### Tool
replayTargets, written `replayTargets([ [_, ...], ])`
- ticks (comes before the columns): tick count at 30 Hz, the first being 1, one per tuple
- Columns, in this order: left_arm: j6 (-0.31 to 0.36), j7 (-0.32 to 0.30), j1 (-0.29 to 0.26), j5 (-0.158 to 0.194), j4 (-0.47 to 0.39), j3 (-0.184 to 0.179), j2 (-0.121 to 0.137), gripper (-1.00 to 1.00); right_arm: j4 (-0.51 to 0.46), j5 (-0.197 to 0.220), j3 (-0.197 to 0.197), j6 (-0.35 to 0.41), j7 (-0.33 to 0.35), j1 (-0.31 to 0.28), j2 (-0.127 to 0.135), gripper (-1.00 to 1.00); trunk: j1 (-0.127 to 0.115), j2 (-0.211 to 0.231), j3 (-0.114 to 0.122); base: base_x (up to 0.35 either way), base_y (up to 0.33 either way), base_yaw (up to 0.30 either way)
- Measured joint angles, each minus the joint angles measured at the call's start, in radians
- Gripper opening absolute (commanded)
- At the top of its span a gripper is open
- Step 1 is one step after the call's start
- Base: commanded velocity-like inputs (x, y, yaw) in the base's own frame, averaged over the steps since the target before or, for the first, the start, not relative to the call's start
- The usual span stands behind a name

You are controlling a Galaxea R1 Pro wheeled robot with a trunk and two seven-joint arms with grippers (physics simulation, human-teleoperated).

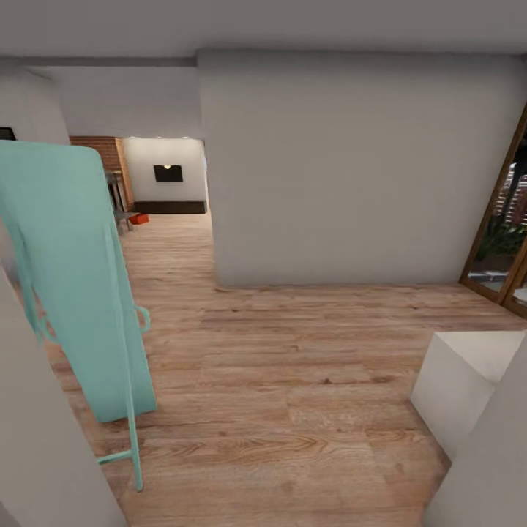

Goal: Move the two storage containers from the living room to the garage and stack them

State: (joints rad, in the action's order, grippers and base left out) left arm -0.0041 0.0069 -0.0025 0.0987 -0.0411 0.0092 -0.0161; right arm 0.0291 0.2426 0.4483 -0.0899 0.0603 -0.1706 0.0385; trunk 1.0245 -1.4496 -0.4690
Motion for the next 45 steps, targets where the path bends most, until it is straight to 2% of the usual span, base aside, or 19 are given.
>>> replayTargets([
  [20, 0.001, 0.000, 0.000, 0.000, 0.000, 0.000, 0.001, 1.00, 0.000, 0.000, 0.005, -0.002, -0.010, 0.000, 0.000, 1.00, 0.000, 0.000, 0.000, 0.322, 0.000, 0.000],
  [22, 0.001, 0.000, 0.000, 0.000, 0.000, 0.000, 0.001, 1.00, 0.000, -0.004, 0.007, -0.001, -0.009, 0.000, -0.001, 1.00, 0.000, 0.000, 0.000, 0.322, 0.000, 0.000],
  [23, 0.001, 0.000, 0.000, 0.000, 0.000, 0.000, 0.001, 1.00, 0.000, -0.025, 0.006, 0.000, -0.008, 0.000, -0.003, 1.00, 0.000, 0.000, 0.000, 0.322, 0.000, 0.000],
  [26, 0.001, 0.000, 0.000, 0.000, 0.000, 0.000, 0.001, 1.00, 0.000, -0.033, 0.003, -0.002, -0.010, 0.000, -0.006, 1.00, 0.000, 0.000, 0.000, 0.322, 0.000, 0.000],
  [45, 0.001, 0.000, 0.000, 0.000, 0.000, 0.000, 0.001, 1.00, 0.000, -0.039, -0.001, -0.007, -0.010, 0.000, -0.016, 1.00, 0.000, 0.000, 0.000, 0.322, 0.000, 0.000],
])
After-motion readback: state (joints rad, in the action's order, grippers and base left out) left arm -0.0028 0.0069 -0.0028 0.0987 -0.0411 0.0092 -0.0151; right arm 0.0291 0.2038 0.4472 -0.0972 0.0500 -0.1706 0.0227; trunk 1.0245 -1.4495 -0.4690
